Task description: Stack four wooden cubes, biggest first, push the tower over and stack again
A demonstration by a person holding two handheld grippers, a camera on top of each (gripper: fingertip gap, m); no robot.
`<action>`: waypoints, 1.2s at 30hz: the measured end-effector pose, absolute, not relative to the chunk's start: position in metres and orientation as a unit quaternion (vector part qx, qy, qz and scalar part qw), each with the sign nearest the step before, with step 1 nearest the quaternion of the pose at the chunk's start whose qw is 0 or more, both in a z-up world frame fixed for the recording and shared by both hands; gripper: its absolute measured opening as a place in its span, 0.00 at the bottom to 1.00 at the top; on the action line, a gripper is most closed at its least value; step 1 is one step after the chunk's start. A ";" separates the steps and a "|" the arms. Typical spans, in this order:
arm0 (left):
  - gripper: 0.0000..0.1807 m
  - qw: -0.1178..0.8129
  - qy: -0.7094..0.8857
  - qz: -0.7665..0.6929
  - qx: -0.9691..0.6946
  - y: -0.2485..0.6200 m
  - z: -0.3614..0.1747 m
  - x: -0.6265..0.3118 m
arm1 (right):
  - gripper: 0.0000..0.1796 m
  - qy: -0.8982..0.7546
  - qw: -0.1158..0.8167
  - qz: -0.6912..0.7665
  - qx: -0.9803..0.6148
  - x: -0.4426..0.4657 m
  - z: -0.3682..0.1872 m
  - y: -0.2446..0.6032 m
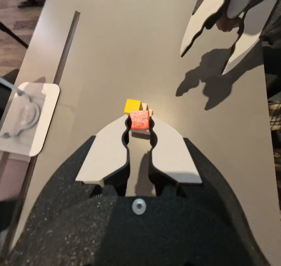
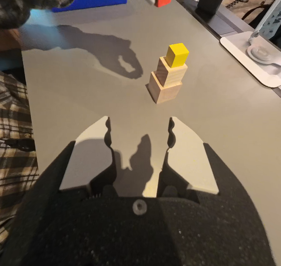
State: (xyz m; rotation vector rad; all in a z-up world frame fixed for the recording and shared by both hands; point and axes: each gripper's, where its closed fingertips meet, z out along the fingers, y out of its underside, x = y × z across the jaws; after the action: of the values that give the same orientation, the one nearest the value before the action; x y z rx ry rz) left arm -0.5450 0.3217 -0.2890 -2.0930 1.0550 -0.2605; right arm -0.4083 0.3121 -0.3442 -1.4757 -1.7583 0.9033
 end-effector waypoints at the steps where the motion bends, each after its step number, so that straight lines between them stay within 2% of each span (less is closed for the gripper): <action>1: 0.13 0.375 0.425 -0.107 -0.817 0.328 -0.290 -0.541 | 0.40 -0.671 0.330 0.347 -0.565 -0.408 -0.345 0.312; 17: 0.13 0.319 0.478 -0.147 -0.805 0.362 -0.326 -0.527 | 0.40 -0.670 0.318 0.349 -0.573 -0.398 -0.355 0.317; 36: 0.13 0.318 0.484 -0.151 -0.801 0.360 -0.334 -0.528 | 0.40 -0.676 0.308 0.350 -0.571 -0.403 -0.358 0.315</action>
State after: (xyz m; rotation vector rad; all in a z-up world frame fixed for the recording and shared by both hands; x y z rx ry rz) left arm -0.5282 0.3603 -0.3340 -2.1079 1.2744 -0.3964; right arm -0.4028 0.3154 -0.3575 -1.5099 -1.7872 0.9244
